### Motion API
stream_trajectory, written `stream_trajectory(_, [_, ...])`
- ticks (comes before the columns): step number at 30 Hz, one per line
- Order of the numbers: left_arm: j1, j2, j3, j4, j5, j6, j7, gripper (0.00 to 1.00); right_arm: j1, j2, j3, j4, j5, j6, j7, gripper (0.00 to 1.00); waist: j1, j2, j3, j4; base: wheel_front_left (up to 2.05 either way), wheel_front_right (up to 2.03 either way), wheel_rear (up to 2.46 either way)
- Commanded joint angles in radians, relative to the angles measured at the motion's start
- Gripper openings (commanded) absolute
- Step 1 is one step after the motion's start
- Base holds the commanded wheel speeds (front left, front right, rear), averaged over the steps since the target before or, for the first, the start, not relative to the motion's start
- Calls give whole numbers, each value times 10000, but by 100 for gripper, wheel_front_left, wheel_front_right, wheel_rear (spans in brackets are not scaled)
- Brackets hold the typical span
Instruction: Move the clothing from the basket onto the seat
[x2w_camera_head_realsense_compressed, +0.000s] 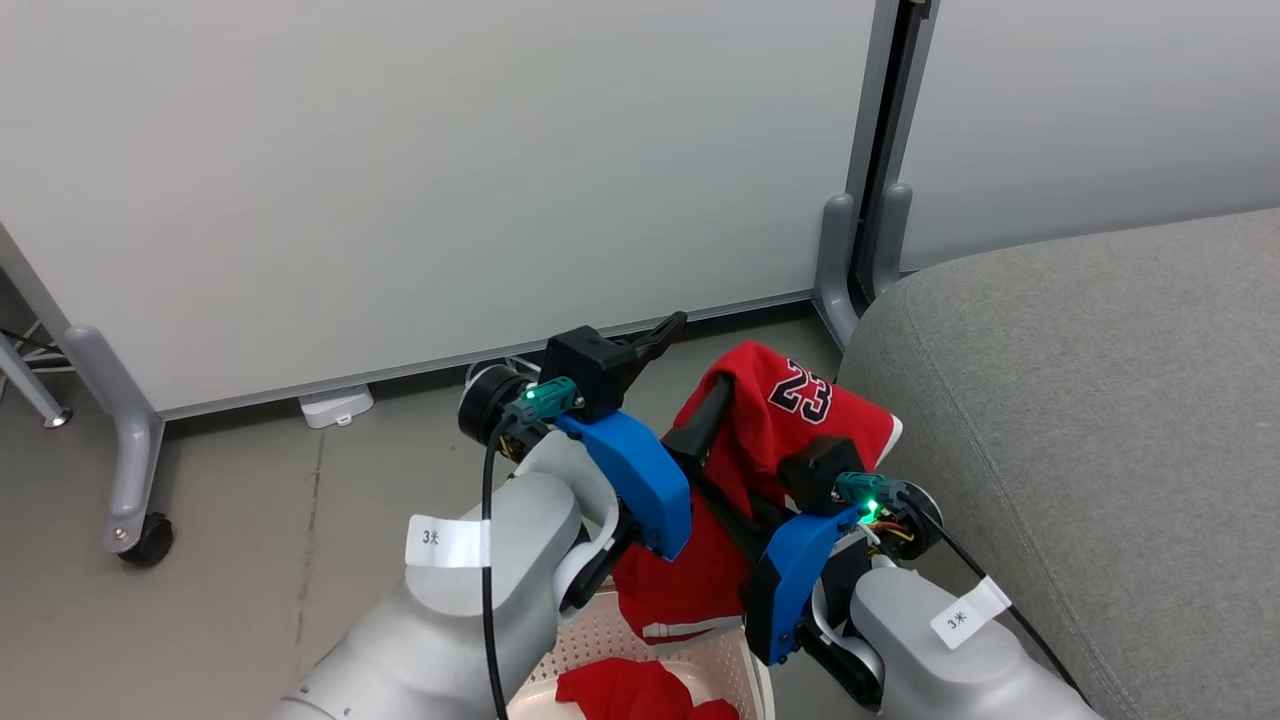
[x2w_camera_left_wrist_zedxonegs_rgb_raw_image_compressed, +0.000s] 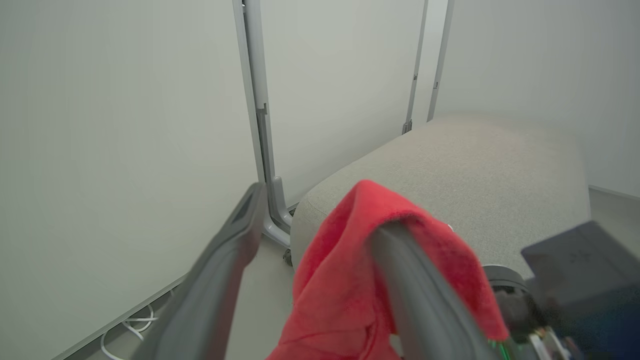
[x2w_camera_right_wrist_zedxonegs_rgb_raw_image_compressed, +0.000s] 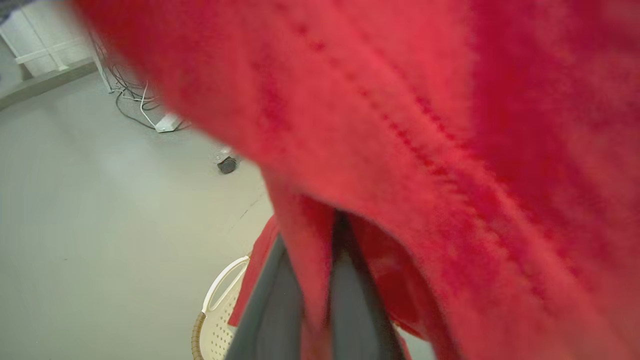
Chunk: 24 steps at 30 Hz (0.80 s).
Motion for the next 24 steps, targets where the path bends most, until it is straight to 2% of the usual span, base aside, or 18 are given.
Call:
stream_trajectory(1, [177, 43, 146, -72, 116, 30, -50, 100, -181, -25, 11, 24, -84, 5, -64, 0, -1, 0, 3, 0, 0, 0, 0])
stream_trajectory(7, [557, 271, 669, -437, 485, 145, -49, 100, -208, -25, -80, 76, -103, 5, -107, 0, -1, 0, 29, 32, 0, 0, 0])
stream_trajectory(12, [1352, 634, 1327, -1263, 1065, 210, -47, 100, -256, -25, -193, 71, -160, 5, -129, 0, -1, 0, 89, 58, 0, 0, 0])
stream_trajectory(18, [2904, 1181, 2609, -2768, 2081, 372, -41, 100, -329, -24, -434, 18, -314, 5, -172, 0, -1, 0, 204, 119, 0, 0, 0])
stream_trajectory(24, [4650, 1483, 4206, -4110, 3028, 357, -40, 100, -337, -25, -745, -199, -517, 5, -187, 0, -1, 0, 334, 167, 0, 0, 0])
